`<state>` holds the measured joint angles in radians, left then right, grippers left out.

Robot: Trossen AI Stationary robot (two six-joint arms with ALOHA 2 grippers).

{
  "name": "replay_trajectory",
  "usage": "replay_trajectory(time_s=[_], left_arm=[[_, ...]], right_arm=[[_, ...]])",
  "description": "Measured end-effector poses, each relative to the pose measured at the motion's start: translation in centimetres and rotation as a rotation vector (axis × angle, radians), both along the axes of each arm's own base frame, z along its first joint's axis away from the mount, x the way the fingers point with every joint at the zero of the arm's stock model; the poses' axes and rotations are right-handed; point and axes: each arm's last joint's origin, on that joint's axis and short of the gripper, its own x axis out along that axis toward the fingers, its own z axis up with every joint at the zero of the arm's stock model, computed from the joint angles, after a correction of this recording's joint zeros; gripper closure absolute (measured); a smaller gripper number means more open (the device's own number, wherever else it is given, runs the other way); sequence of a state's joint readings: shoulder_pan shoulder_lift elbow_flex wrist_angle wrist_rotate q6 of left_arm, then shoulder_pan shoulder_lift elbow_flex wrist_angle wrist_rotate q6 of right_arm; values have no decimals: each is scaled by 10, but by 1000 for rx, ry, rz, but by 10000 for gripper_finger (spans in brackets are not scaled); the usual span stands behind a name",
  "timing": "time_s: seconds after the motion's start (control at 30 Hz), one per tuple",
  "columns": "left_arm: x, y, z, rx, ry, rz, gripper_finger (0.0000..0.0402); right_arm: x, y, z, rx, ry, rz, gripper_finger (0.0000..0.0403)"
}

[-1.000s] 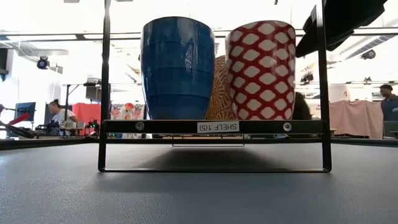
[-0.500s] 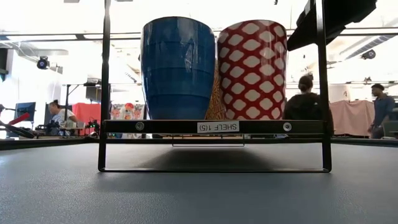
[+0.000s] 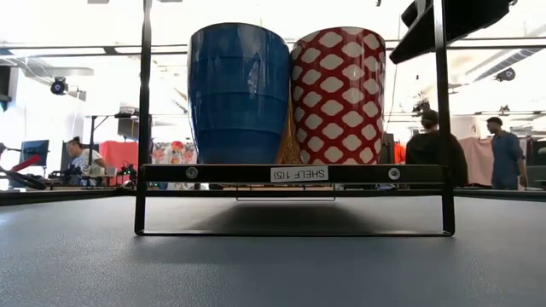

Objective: Place coffee mugs
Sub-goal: Put the red patterned mug on the shelf, then return to Home Position

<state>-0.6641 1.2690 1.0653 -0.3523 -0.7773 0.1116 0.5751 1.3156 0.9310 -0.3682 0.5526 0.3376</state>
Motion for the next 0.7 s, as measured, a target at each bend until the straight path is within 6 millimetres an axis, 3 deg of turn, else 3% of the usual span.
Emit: replay_trajectory(time_s=[0.2,0.4,0.7], left_arm=[[8,13,0,38,11,40,402],[24,42,-3,2,69,45,402],[35,84,-23,-32,186,62,402]], right_arm=[[-10,-9,17,-101,-39,32,394],[-17,-29,34,-167,-96,56,394],[-20,-74,24,-167,-240,110,394]])
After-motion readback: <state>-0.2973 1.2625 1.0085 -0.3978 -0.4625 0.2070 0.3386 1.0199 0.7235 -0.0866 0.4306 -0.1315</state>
